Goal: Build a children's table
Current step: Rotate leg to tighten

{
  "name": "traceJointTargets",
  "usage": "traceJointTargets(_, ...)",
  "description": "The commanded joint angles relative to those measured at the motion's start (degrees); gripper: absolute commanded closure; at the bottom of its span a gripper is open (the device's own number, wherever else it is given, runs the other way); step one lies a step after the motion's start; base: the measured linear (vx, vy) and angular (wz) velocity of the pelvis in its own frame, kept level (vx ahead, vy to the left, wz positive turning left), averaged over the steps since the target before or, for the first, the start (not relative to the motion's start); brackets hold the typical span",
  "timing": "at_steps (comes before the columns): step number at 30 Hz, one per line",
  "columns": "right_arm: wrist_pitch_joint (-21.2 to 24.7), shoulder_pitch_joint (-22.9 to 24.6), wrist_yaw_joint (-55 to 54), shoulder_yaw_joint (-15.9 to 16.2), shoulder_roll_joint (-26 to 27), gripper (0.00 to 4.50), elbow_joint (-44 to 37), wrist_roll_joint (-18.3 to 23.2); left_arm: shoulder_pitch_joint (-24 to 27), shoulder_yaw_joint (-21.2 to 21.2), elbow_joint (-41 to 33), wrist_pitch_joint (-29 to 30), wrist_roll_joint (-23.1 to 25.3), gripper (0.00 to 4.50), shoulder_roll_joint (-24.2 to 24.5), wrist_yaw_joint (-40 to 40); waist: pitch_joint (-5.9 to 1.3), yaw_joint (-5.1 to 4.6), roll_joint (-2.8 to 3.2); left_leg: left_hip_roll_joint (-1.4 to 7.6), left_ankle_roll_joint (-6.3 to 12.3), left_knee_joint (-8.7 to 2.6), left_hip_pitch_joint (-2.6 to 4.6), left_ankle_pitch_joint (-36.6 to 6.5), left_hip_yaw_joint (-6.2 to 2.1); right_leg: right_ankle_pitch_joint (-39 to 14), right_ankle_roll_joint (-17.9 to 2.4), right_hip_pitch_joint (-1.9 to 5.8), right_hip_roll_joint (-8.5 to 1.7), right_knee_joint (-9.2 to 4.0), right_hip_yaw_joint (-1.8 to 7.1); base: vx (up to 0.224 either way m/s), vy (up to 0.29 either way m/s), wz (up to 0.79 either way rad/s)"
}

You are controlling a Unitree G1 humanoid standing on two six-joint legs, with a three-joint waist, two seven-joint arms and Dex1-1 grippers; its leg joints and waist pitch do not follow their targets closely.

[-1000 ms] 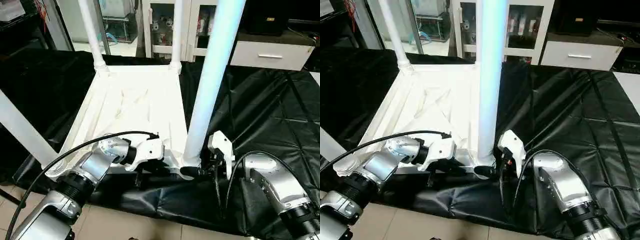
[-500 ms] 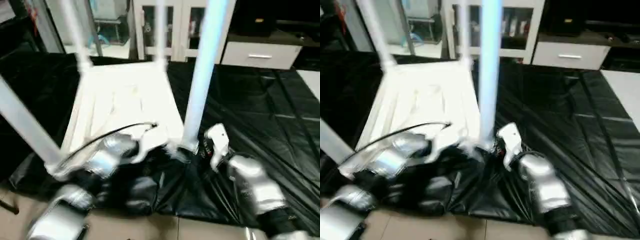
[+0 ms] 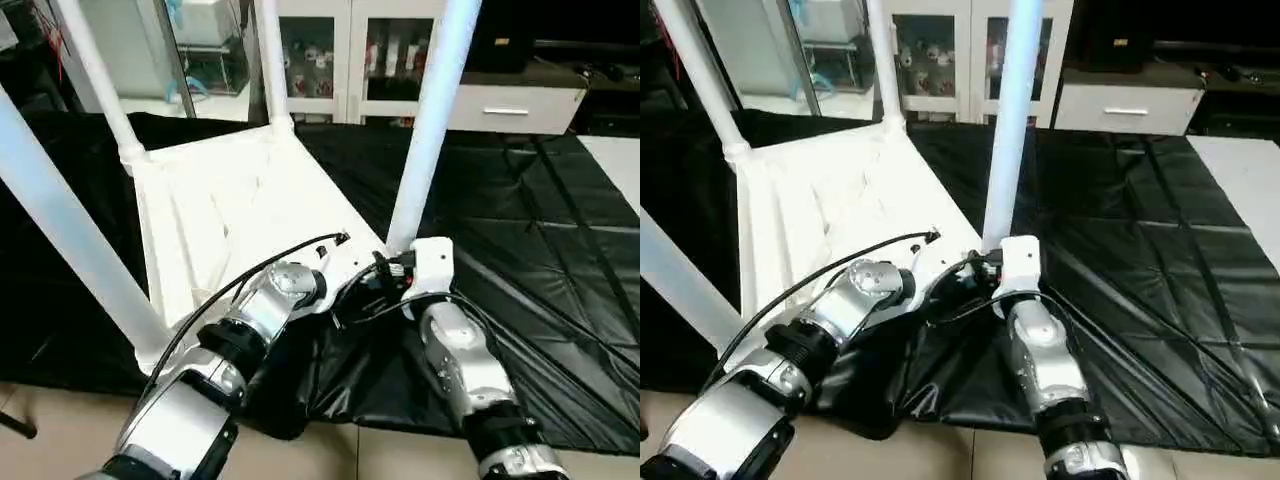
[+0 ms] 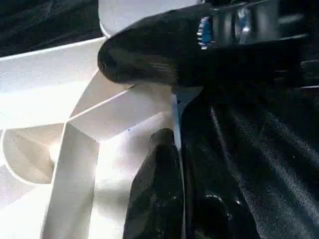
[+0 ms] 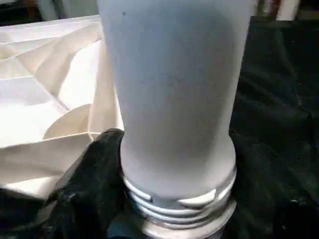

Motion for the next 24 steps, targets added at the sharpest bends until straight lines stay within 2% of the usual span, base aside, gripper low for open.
traceJointTargets(1, 0.46, 1.0, 4.98, 1.9, -2.05, 0.96, -3.38, 0.74, 2.25, -1.56, 1.18, -3.54, -0.08, 4.5, 0.53, -3.1, -2.52, 0.84, -1.51, 6.44, 1.57, -6.45, 1.46, -21.63, -2.88, -13.74, -10.83, 0.9, -4.43, -3.26, 1.65, 0.0, 0.0, 0.0)
traceJointTargets(2, 0.54, 1.06, 5.39, 1.93, -2.4, 0.96, -3.7, 0.85, 2.36, -1.65, 1.08, -3.65, -0.04, 4.5, 0.69, -3.5, -2.52, 0.84, -1.51, 6.44, 1.57, -6.45, 1.46, -21.63, -2.88, -13.74, -10.83, 0.9, -4.43, -3.26, 1.65, 0.0, 0.0, 0.0)
traceJointTargets(3, 3.58, 2.21, 11.55, 2.48, -5.82, 0.78, -7.8, 3.22, 3.71, -2.74, -0.74, -4.62, -0.05, 4.5, 2.3, -7.62, -2.64, 1.37, -1.67, 6.67, 3.39, -6.26, 1.28, -18.77, -2.85, -14.94, -11.16, 1.32, -4.62, -3.26, 1.63, 0.0, 0.0, 0.0)
traceJointTargets(4, 3.58, 2.21, 11.55, 2.48, -5.82, 0.66, -7.8, 3.22, 3.71, -2.74, -0.74, -4.62, -0.05, 4.5, 2.3, -7.62, -2.62, 1.63, -1.64, 6.81, 3.93, -6.27, 1.34, -18.42, -2.83, -15.34, -11.18, 1.34, -4.49, -3.21, 1.59, 0.0, 0.0, 0.0)
traceJointTargets(5, 4.8, 2.96, 15.05, 3.13, -7.97, 0.6, -9.93, 3.97, 4.52, -3.34, -2.04, -4.98, -0.23, 4.5, 3.18, -9.86, -2.54, 1.96, -1.66, 6.88, 4.6, -6.18, 1.44, -18.31, -2.64, -15.86, -11.12, 1.12, -4.36, -3.29, 1.64, 0.0, 0.0, 0.0)
traceJointTargets(8, 7.77, 5.58, 27.22, 4.67, -14.91, 0.6, -15.3, 6.83, 7.31, -5.38, -7.32, -6.03, -1.82, 4.5, 6.13, -19.08, -2.48, 2.49, -1.82, 7.0, 4.75, -6.02, 1.51, -18.05, -2.52, -17.65, -11.15, 1.02, -4.49, -3.21, 1.79, 0.0, 0.0, 0.0)
traceJointTargets(9, 8.7, 6.22, 30.22, 4.87, -16.5, 0.6, -16.48, 7.81, 8.05, -5.96, -8.86, -6.18, -2.38, 4.5, 6.95, -21.63, -2.4, 3.2, -1.74, 7.22, 5.25, -5.96, 1.61, -16.57, -2.38, -16.68, -11.46, 0.73, -4.49, -3.02, 1.99, 0.0, 0.0, 0.0)
traceJointTargets(10, 9.37, 6.95, 33.49, 5.24, -18.32, 0.6, -17.64, 8.51, 8.76, -6.59, -10.45, -5.9, -2.78, 4.5, 7.89, -24.01, -2.47, 3.33, -1.71, 7.16, 5.29, -5.93, 1.76, -16.81, -2.37, -16.47, -11.85, 0.93, -4.39, -2.89, 1.9, 0.054, -0.025, 0.04)
traceJointTargets(11, 9.9, 7.53, 35.94, 5.57, -19.75, 0.6, -18.43, 9.0, 9.32, -7.2, -11.71, -6.21, -3.01, 4.5, 8.79, -25.86, -2.66, 3.68, -1.67, 7.36, 5.49, -5.93, 1.56, -15.42, -2.33, -14.84, -12.04, 1.25, -4.34, -2.48, 1.8, 0.055, -0.021, 0.02)
traceJointTargets(13, 11.59, 8.27, 40.86, 6.37, -22.63, 0.6, -19.55, 10.05, 10.07, -7.81, -13.68, -6.63, -3.37, 4.5, 10.45, -28.93, -2.76, 4.23, -1.53, 7.58, 5.79, -5.75, 1.79, -13.06, -1.86, -11.12, -13.18, 1.01, -4.13, -2.07, 1.65, 0.054, -0.017, 0.01)
traceJointTargets(14, 12.28, 8.31, 41.97, 6.62, -23.31, 0.6, -19.71, 10.3, 10.22, -7.87, -14.15, -6.56, -3.45, 4.5, 10.87, -29.51, -2.79, 4.32, -1.7, 7.59, 5.84, -5.67, 1.71, -12.3, -1.77, -10.04, -13.59, 1.18, -4.13, -1.88, 1.52, 0.0, 0.0, 0.0)
traceJointTargets(15, 12.7, 8.3, 42.83, 6.99, -23.81, 0.6, -19.88, 10.47, 10.36, -7.82, -14.49, -6.75, -3.49, 4.5, 11.15, -29.79, -2.87, 4.67, -1.57, 7.65, 6.15, -5.46, 1.64, -10.16, -1.48, -7.43, -14.6, 1.21, -4.1, -1.43, 1.42, 0.0, 0.0, 0.0)
traceJointTargets(18, 13.7, 7.91, 44.71, 8.02, -24.85, 0.6, -20.03, 10.71, 10.91, -7.52, -16.11, -6.58, -3.52, 4.5, 12.05, -30.78, -2.96, 4.9, -1.49, 7.67, 5.81, -5.41, 1.69, -9.47, -1.4, -6.51, -14.92, 1.33, -4.13, -1.16, 1.29, 0.0, 0.0, 0.0)
traceJointTargets(24, 14.14, 6.93, 45.41, 8.37, -24.13, 0.77, -18.47, 10.03, 11.59, -7.34, -18.35, -4.98, -3.8, 4.5, 12.85, -31.55, -2.73, 4.81, -1.59, 7.64, 3.98, -5.72, 1.71, -12.24, -1.42, -10.54, -14.28, 1.34, -4.33, -1.58, 1.4, 0.0, 0.0, 0.0)
